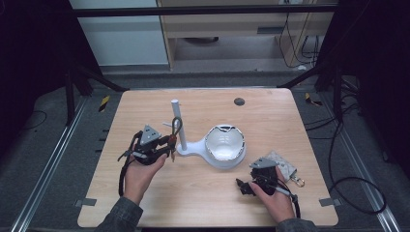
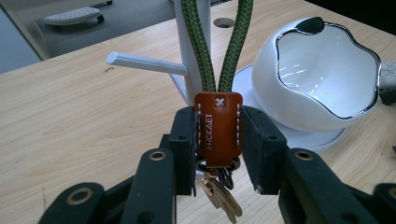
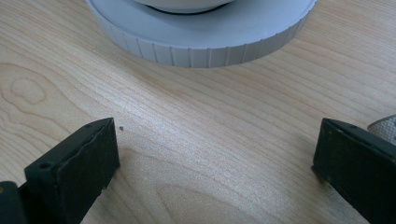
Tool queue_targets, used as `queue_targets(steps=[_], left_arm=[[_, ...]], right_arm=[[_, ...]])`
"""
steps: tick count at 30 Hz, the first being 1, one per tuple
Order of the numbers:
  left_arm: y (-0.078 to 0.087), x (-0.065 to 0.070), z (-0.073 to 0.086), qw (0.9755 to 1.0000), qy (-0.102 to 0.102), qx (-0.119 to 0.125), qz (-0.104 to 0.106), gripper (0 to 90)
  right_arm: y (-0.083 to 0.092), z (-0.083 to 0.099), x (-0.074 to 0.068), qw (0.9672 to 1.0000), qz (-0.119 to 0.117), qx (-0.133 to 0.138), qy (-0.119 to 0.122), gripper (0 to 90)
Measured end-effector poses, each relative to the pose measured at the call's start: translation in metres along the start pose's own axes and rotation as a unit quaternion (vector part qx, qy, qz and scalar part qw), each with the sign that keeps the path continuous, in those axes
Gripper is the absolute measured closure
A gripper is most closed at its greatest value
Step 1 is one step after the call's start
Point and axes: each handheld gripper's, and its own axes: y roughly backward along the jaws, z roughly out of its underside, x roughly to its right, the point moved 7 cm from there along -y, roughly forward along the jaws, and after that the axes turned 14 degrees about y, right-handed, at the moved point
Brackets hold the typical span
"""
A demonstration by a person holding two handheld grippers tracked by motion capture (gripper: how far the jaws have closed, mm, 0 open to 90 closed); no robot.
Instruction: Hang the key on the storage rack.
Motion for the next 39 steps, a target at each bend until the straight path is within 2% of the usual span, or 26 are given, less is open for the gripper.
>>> queue_targets(steps=[15,17,23,26,27,28,31,32,33,34,35,37,39], left_arm=[[-0.006,-0.002,0.001,0.9999,0.012,-0.002,0.002,65.8],[-0.007,-0.002,0.0,0.9998,0.02,-0.003,0.006,65.8],[-0.01,-0.002,0.0,0.9998,0.019,-0.006,0.006,65.4],[-0.009,-0.003,0.001,0.9996,0.027,-0.007,0.003,54.1],[-0.008,-0.005,0.002,0.9995,0.03,-0.006,-0.001,54.1],[-0.006,-0.008,0.005,0.9994,0.034,-0.006,-0.005,45.4],[-0.003,-0.011,0.009,0.9994,0.032,-0.007,-0.008,36.7],[-0.001,-0.013,0.012,0.9995,0.029,-0.01,-0.011,36.7],[0.001,-0.019,0.018,0.9994,0.026,-0.015,-0.017,30.4],[0.001,-0.019,0.018,0.9994,0.026,-0.015,-0.017,27.3],[0.004,-0.025,0.026,0.9992,0.025,-0.02,-0.025,24.8],[0.004,-0.027,0.028,0.9991,0.026,-0.02,-0.026,20.4],[0.006,-0.035,0.04,0.9986,0.033,-0.025,-0.033,17.1]], right_arm=[[0.001,0.001,0.0,1.0,0.002,-0.001,-0.003,0.3],[0.001,0.001,0.0,1.0,0.002,-0.001,-0.003,0.3],[0.001,0.001,0.0,1.0,0.001,0.0,-0.003,0.3],[0.001,0.001,0.0,1.0,0.002,-0.001,-0.004,0.3],[0.001,0.001,0.0,1.0,0.002,-0.001,-0.004,0.3],[0.001,0.001,0.0,1.0,0.001,-0.001,-0.004,0.3],[0.001,0.001,0.0,1.0,0.001,-0.001,-0.003,0.3],[0.001,0.001,0.0,1.0,0.001,-0.001,-0.003,0.3],[0.001,0.001,0.0,1.0,0.001,-0.001,-0.003,0.3],[0.001,0.001,0.0,1.0,0.001,-0.001,-0.003,0.3],[0.001,0.001,0.0,1.0,0.001,-0.001,-0.003,0.3],[0.001,0.001,0.0,1.0,0.001,-0.001,-0.003,0.3],[0.001,0.001,0.0,1.0,0.001,-0.001,-0.003,0.3]])
